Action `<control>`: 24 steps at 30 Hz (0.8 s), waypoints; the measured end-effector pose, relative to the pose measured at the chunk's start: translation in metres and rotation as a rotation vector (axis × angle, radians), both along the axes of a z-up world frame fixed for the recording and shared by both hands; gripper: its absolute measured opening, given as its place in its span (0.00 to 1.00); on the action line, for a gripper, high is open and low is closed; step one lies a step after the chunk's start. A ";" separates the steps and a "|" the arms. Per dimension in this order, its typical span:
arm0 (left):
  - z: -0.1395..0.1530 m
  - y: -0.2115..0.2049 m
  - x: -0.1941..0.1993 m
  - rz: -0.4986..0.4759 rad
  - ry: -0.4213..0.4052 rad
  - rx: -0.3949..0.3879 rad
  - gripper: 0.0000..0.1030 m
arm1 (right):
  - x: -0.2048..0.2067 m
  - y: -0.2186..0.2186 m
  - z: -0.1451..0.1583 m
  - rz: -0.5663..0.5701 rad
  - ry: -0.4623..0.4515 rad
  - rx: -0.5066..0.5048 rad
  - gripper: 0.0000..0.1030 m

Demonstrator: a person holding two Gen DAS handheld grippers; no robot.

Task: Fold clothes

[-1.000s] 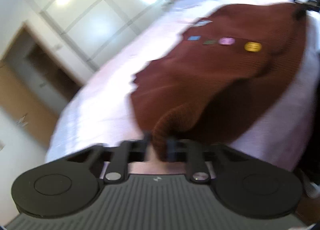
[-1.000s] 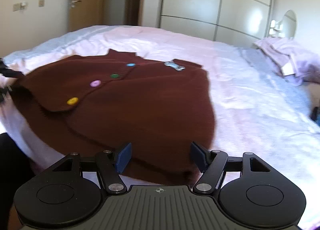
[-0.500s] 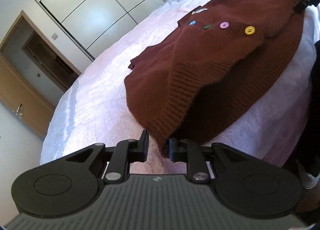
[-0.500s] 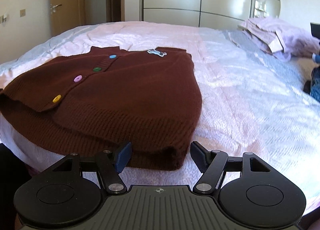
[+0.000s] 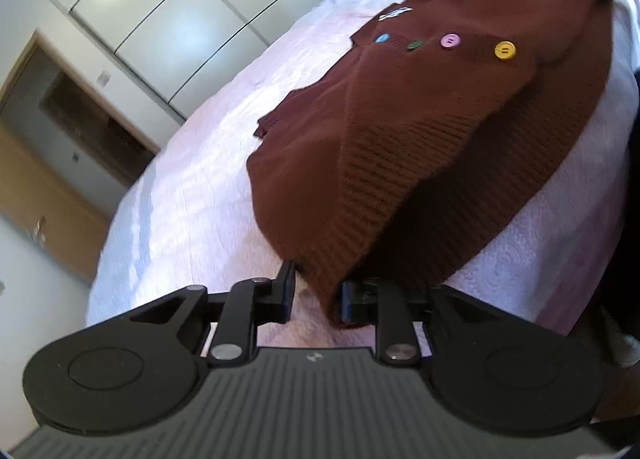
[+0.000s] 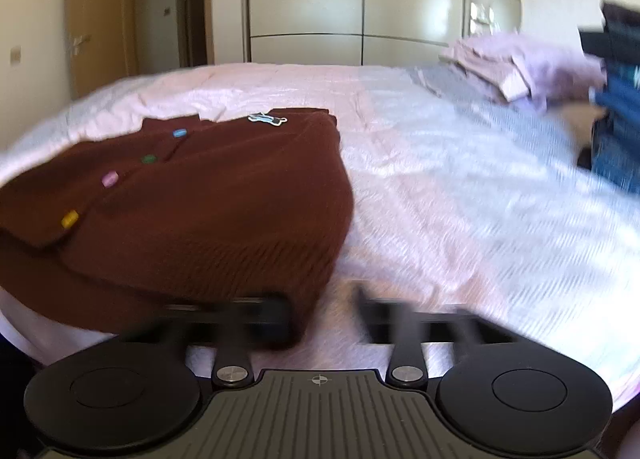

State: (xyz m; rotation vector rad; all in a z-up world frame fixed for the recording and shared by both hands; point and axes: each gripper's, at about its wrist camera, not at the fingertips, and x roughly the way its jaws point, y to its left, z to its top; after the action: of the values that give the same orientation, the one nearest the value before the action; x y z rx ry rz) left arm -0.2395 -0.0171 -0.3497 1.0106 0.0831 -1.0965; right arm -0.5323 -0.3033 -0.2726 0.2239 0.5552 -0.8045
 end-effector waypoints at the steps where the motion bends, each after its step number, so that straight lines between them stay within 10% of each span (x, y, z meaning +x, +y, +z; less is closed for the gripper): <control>1: 0.004 0.001 0.001 -0.002 0.002 -0.005 0.06 | -0.001 0.000 0.002 0.005 0.012 -0.019 0.05; 13: -0.008 0.026 -0.009 -0.037 0.000 0.053 0.11 | -0.018 0.021 -0.004 0.032 0.105 -0.069 0.06; 17: -0.015 0.029 -0.025 -0.106 -0.106 0.059 0.29 | -0.007 0.039 0.002 0.072 0.169 -0.181 0.59; 24: -0.024 0.026 -0.058 -0.244 -0.165 0.019 0.33 | 0.030 0.098 0.004 0.377 0.183 -0.328 0.60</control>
State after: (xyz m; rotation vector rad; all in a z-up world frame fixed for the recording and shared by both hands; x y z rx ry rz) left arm -0.2977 0.0092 -0.3733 1.1460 -0.1670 -1.2295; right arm -0.5020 -0.2050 -0.2690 -0.2532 0.6051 -0.5387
